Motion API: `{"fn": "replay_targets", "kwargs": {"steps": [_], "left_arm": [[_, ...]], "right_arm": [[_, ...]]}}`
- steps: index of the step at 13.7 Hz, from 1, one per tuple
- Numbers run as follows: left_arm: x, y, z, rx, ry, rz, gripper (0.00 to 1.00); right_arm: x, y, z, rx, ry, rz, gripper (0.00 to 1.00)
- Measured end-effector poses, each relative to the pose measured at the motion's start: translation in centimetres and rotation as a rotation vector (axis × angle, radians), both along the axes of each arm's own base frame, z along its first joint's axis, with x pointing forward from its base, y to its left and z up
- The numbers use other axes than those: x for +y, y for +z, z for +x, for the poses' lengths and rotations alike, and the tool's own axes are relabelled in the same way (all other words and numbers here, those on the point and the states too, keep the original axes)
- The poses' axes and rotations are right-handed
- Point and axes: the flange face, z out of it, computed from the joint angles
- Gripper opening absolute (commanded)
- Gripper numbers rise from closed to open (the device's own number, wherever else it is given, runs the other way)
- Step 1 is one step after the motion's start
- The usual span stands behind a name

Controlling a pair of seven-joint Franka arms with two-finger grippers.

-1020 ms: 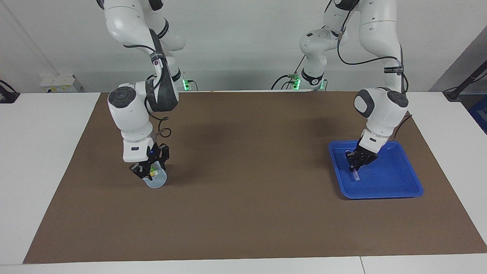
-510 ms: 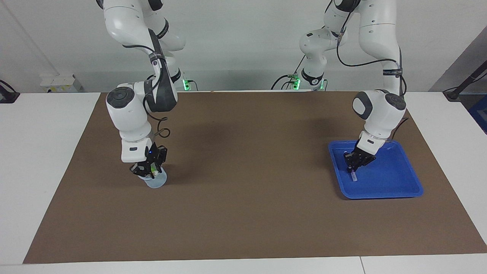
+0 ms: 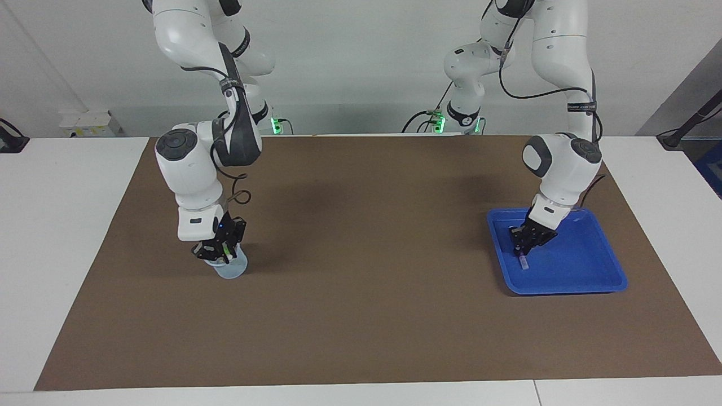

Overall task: Right arm passes pens to left for tray arrangement
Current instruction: 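Release the pen in the tray while the right gripper reaches the cup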

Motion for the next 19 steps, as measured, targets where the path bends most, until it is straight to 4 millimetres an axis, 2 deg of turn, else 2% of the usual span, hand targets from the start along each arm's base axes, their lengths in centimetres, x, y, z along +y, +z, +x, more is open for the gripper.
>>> {"fn": "replay_targets", "kwargs": {"steps": [2, 4, 5, 6, 7, 9, 15, 19], "left_arm": [[0.0, 0.0, 0.0, 0.0, 0.0, 0.0, 0.41], [0.1, 0.0, 0.0, 0.0, 0.001, 0.0, 0.43], [0.2, 0.0, 0.0, 0.0, 0.003, 0.001, 0.51], [0.3, 0.1, 0.1, 0.0, 0.005, 0.001, 0.71], [0.3, 0.3, 0.2, 0.0, 0.005, 0.001, 0.77], [0.4, 1.1, 0.6, -0.002, 0.001, 0.001, 0.99], [0.7, 4.8, 1.0, -0.037, -0.043, 0.024, 1.0], [2.9, 8.2, 0.9, -0.089, -0.021, 0.046, 1.0]], "right_arm": [[-0.1, 0.3, 0.0, 0.012, -0.001, -0.002, 0.0], [0.1, 1.6, 0.2, 0.026, -0.001, -0.005, 0.0], [0.1, 2.6, 0.3, 0.031, -0.002, -0.007, 0.0], [0.2, 3.6, 0.4, 0.033, -0.001, -0.009, 0.0], [0.4, 4.5, 0.5, 0.03, 0.001, -0.01, 0.0], [1.0, 6.2, 0.3, 0.01, 0.009, -0.01, 0.0], [5.0, 12.3, -1.5, -0.051, 0.073, -0.005, 0.0], [9.4, 15.2, -3.2, -0.047, 0.078, 0.014, 0.0]]}}
